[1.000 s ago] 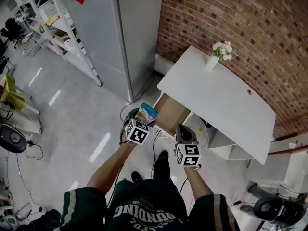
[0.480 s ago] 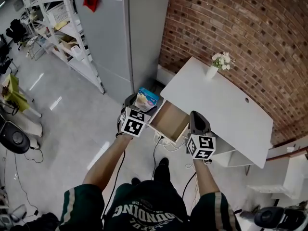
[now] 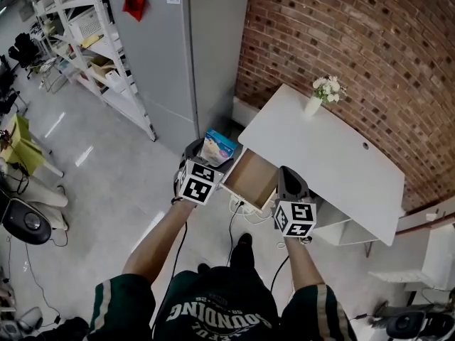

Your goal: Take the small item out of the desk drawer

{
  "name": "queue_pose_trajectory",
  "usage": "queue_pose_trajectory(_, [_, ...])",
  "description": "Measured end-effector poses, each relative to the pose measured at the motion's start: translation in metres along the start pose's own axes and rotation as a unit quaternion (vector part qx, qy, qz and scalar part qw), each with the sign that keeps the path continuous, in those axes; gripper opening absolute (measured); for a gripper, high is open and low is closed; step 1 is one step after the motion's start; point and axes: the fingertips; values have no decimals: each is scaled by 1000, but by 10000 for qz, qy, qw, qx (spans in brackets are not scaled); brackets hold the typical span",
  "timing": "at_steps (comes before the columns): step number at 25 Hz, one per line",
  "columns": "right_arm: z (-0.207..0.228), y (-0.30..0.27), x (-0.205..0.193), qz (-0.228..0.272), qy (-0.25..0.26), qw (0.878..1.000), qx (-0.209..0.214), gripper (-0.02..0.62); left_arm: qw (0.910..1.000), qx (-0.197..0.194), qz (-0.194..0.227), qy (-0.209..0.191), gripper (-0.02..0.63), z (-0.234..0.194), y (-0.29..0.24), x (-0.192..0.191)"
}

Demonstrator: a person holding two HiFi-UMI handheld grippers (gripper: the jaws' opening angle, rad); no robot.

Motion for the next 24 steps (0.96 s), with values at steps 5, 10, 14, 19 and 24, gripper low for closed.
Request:
queue_pose_trajectory(5, [-3, 1, -4, -33, -9, 10000, 46, 25, 10000, -32, 22, -5, 430, 5, 0, 1])
queue_pose_trajectory(10, [-4, 2, -2, -24, -15, 10000, 53, 25, 10000, -57, 30, -39, 430, 7, 0, 3])
queue_pose_trajectory(14, [-4, 3, -3, -36, -40, 10000, 61, 25, 9999, -97, 10, -52, 430, 11, 1, 3])
queue_pose_trajectory(19, [-6, 4, -5, -41, -61, 9999, 92, 24, 9999, -132, -4, -81, 430, 16, 1, 2])
queue_pose_trajectory(24, [-6, 4, -6, -59, -86, 9998, 146, 25, 9998, -168, -11, -79, 430, 19, -1, 2])
Point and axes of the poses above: the fingertips, and each gripper's own axes: y backward along the fingers, z to its right, x out of its top, and after that the axes turned 15 degrees about x, right-handed
